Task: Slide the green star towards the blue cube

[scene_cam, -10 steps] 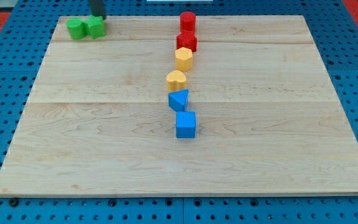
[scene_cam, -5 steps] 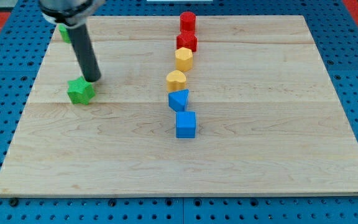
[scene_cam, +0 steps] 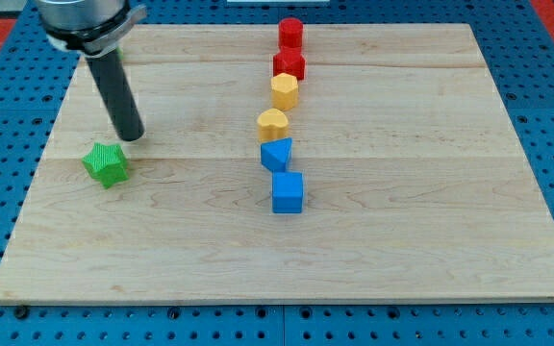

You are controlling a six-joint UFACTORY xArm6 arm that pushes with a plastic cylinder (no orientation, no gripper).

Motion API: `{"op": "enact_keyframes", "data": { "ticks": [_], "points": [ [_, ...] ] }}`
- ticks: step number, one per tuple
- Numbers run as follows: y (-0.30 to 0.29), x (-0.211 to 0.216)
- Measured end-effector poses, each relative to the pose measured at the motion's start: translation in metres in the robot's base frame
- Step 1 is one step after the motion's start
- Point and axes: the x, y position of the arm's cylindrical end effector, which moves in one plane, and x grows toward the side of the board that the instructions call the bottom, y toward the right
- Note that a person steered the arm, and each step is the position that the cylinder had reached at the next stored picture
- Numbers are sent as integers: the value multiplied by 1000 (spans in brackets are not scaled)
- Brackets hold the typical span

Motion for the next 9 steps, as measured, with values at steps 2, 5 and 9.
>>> {"op": "enact_keyframes", "data": {
  "ticks": [2,5,9],
  "points": [
    [-1,32],
    [-27,65],
    [26,120]
  ]
}}
